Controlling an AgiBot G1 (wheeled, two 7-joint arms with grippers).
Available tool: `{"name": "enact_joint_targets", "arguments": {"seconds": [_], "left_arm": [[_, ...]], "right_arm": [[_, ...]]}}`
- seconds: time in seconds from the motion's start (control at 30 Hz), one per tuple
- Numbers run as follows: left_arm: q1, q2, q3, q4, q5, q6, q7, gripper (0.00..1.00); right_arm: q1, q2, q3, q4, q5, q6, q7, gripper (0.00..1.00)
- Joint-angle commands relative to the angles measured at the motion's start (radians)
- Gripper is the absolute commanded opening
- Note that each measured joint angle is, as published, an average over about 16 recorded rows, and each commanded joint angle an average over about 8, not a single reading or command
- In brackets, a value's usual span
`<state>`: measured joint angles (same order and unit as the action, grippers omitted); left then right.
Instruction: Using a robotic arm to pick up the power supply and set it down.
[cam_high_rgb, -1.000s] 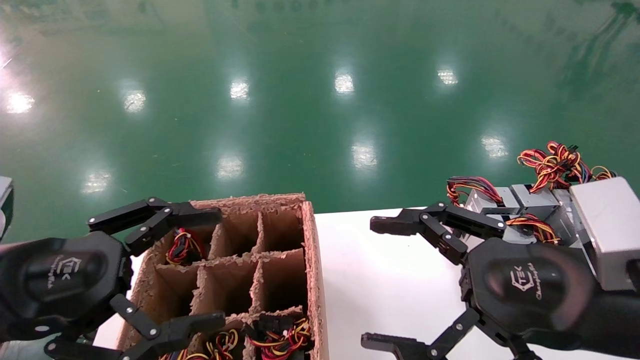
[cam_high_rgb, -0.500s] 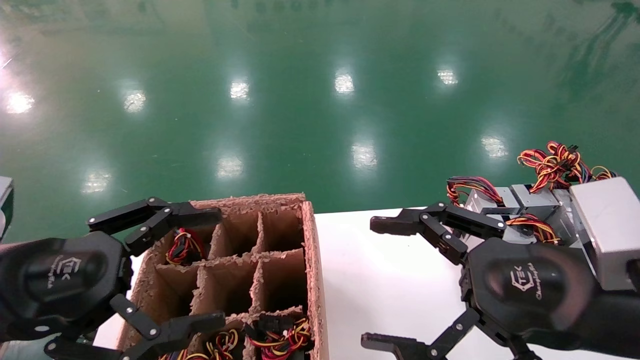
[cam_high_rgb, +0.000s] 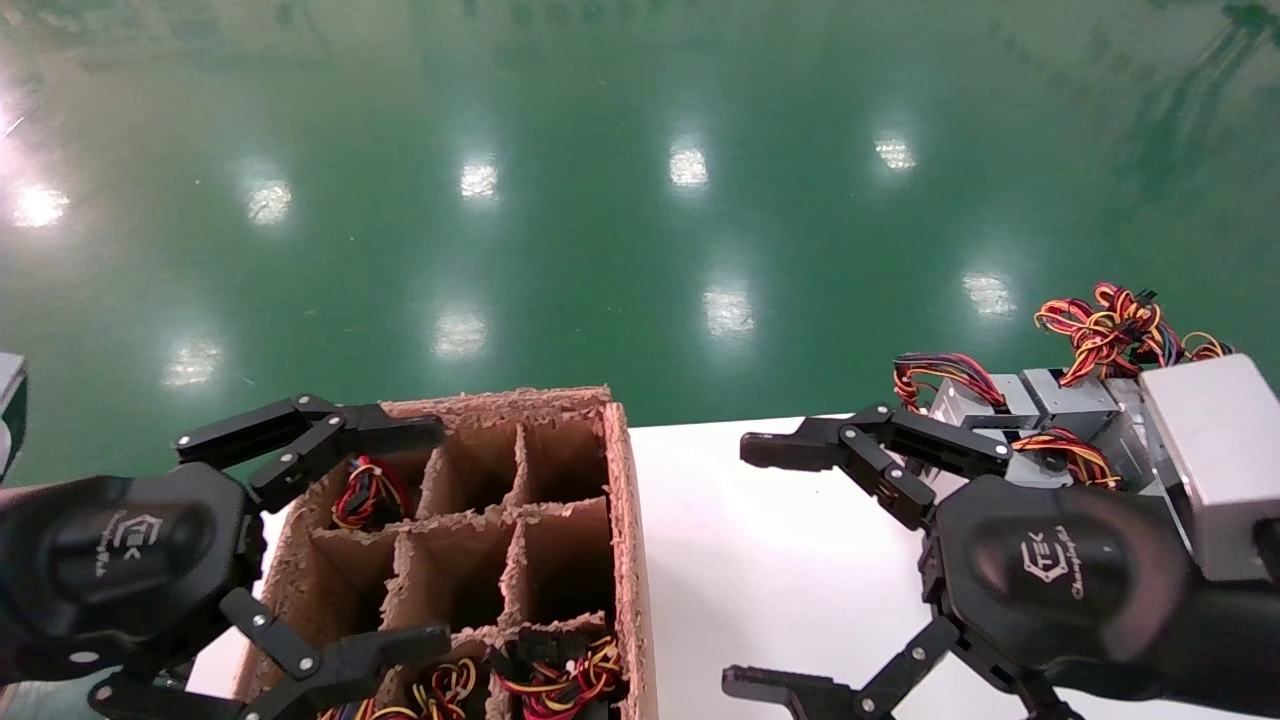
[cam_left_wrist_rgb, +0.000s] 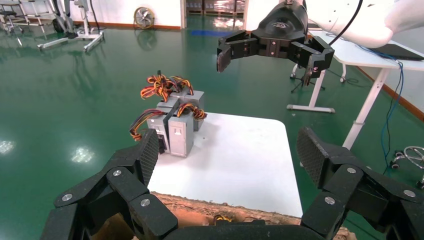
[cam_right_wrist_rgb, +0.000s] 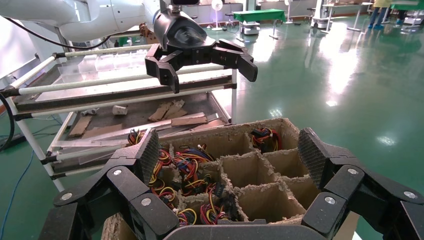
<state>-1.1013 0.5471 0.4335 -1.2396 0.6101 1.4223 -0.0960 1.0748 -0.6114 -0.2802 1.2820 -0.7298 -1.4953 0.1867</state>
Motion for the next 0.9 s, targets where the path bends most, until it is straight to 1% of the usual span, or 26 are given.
{"name": "enact_joint_targets", "arguments": {"seconds": [0.03, 0.1, 0.13, 0.17, 0.33, 0.47, 0.67, 0.9], "left_arm": [[0.000, 0.000, 0.000, 0.000, 0.000, 0.000, 0.000, 0.39], [0.000, 0.000, 0.000, 0.000, 0.000, 0.000, 0.000, 0.14], [0.000, 0.000, 0.000, 0.000, 0.000, 0.000, 0.000, 0.03], [0.000, 0.000, 0.000, 0.000, 0.000, 0.000, 0.000, 0.00], [0.000, 0.000, 0.000, 0.000, 0.000, 0.000, 0.000, 0.00], [0.000, 0.000, 0.000, 0.000, 0.000, 0.000, 0.000, 0.00], [0.000, 0.000, 0.000, 0.000, 0.000, 0.000, 0.000, 0.00], [0.000, 0.000, 0.000, 0.000, 0.000, 0.000, 0.000, 0.00]], "right_arm": [[0.000, 0.000, 0.000, 0.000, 0.000, 0.000, 0.000, 1.00], [0.000, 0.000, 0.000, 0.000, 0.000, 0.000, 0.000, 1.00], [0.000, 0.000, 0.000, 0.000, 0.000, 0.000, 0.001, 1.00], [0.000, 0.000, 0.000, 0.000, 0.001, 0.001, 0.002, 1.00], [0.004, -0.002, -0.002, 0.000, -0.002, 0.008, 0.010, 1.00], [0.020, -0.033, -0.020, -0.006, -0.029, 0.021, 0.006, 1.00], [0.074, -0.143, -0.077, -0.077, -0.110, 0.033, -0.031, 1.00], [0.142, -0.295, -0.146, -0.255, -0.182, 0.004, -0.106, 1.00]]}}
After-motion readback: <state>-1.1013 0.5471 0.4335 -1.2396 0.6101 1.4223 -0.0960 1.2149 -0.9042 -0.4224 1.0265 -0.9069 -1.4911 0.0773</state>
